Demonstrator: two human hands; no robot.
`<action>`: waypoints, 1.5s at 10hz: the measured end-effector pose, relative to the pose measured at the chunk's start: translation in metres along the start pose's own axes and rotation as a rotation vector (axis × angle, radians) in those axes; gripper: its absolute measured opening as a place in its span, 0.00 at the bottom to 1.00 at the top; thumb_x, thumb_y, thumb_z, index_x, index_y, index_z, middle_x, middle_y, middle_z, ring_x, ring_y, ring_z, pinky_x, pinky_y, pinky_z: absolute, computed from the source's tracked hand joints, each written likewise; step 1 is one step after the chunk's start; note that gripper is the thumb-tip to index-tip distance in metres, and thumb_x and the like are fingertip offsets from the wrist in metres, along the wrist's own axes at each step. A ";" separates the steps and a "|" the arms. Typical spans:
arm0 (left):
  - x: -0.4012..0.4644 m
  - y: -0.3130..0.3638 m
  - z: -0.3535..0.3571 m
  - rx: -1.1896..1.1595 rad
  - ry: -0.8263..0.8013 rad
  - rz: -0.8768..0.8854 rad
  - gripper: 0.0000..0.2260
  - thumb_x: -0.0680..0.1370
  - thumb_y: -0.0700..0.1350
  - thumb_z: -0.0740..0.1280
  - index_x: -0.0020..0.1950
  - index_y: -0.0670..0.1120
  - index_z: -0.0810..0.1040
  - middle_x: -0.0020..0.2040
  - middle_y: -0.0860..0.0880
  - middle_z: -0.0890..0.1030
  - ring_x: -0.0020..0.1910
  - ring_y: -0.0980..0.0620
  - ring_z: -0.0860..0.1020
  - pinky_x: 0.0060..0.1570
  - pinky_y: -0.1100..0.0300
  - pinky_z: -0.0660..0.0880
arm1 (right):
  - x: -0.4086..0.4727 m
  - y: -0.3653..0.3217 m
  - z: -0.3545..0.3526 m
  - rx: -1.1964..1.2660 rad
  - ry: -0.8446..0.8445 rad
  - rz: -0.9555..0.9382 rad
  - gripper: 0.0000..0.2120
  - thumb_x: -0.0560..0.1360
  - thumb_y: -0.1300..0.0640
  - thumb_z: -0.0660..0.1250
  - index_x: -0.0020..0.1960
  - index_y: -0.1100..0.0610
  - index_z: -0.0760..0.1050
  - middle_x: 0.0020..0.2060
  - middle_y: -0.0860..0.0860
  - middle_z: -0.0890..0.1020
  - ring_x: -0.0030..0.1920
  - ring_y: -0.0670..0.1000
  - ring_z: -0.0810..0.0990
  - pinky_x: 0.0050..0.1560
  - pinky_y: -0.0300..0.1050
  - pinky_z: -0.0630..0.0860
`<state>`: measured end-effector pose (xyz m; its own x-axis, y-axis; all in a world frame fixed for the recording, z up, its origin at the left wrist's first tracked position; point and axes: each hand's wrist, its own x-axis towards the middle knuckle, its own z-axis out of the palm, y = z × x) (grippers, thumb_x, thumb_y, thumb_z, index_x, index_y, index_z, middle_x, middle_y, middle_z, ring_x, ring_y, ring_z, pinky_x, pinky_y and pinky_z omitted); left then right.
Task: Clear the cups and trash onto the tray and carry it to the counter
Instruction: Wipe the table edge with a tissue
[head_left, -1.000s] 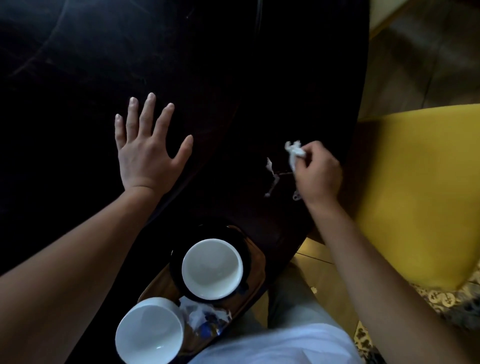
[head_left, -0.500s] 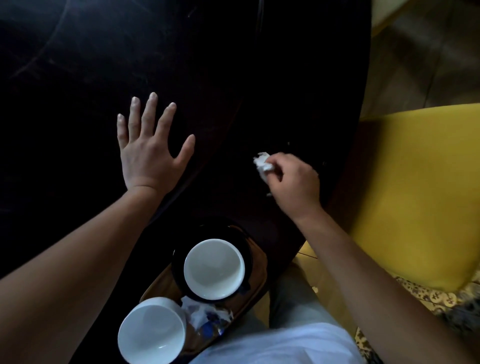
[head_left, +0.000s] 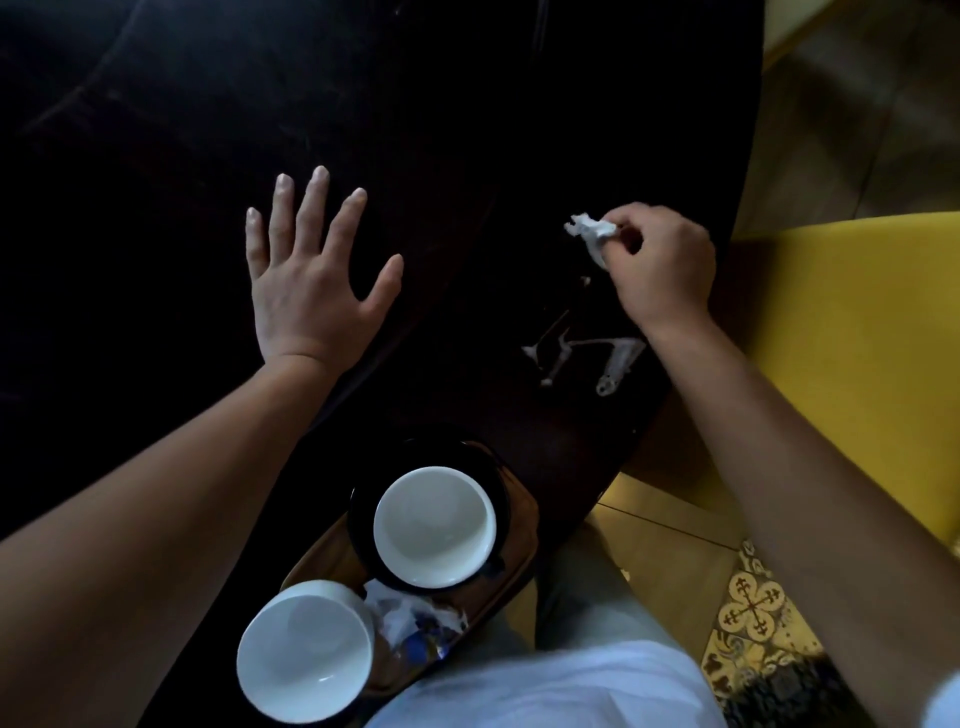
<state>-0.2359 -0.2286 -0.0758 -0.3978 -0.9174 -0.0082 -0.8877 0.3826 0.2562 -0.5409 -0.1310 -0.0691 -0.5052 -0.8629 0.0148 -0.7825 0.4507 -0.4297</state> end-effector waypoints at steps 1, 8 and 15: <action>0.000 0.000 0.000 -0.002 -0.002 0.001 0.31 0.82 0.65 0.57 0.81 0.52 0.63 0.84 0.48 0.55 0.84 0.43 0.49 0.80 0.40 0.45 | 0.000 0.006 0.008 -0.017 -0.100 0.023 0.10 0.76 0.53 0.67 0.55 0.51 0.83 0.48 0.52 0.84 0.49 0.55 0.82 0.47 0.46 0.75; -0.001 -0.002 0.000 0.009 -0.009 0.004 0.31 0.82 0.65 0.56 0.82 0.52 0.62 0.84 0.48 0.55 0.84 0.43 0.49 0.80 0.39 0.45 | -0.055 0.011 0.017 0.020 -0.086 -0.042 0.10 0.74 0.58 0.68 0.54 0.53 0.83 0.46 0.52 0.83 0.45 0.55 0.82 0.44 0.48 0.77; -0.003 -0.004 -0.001 -0.002 -0.010 0.010 0.31 0.82 0.64 0.57 0.81 0.51 0.63 0.84 0.47 0.55 0.84 0.43 0.49 0.80 0.39 0.46 | -0.136 0.000 0.002 0.070 -0.377 -0.181 0.11 0.72 0.63 0.71 0.51 0.51 0.83 0.43 0.47 0.82 0.44 0.51 0.82 0.41 0.44 0.77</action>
<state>-0.2311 -0.2272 -0.0755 -0.4094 -0.9122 -0.0156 -0.8830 0.3919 0.2583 -0.4712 -0.0140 -0.0726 -0.1835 -0.9556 -0.2305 -0.8132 0.2793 -0.5107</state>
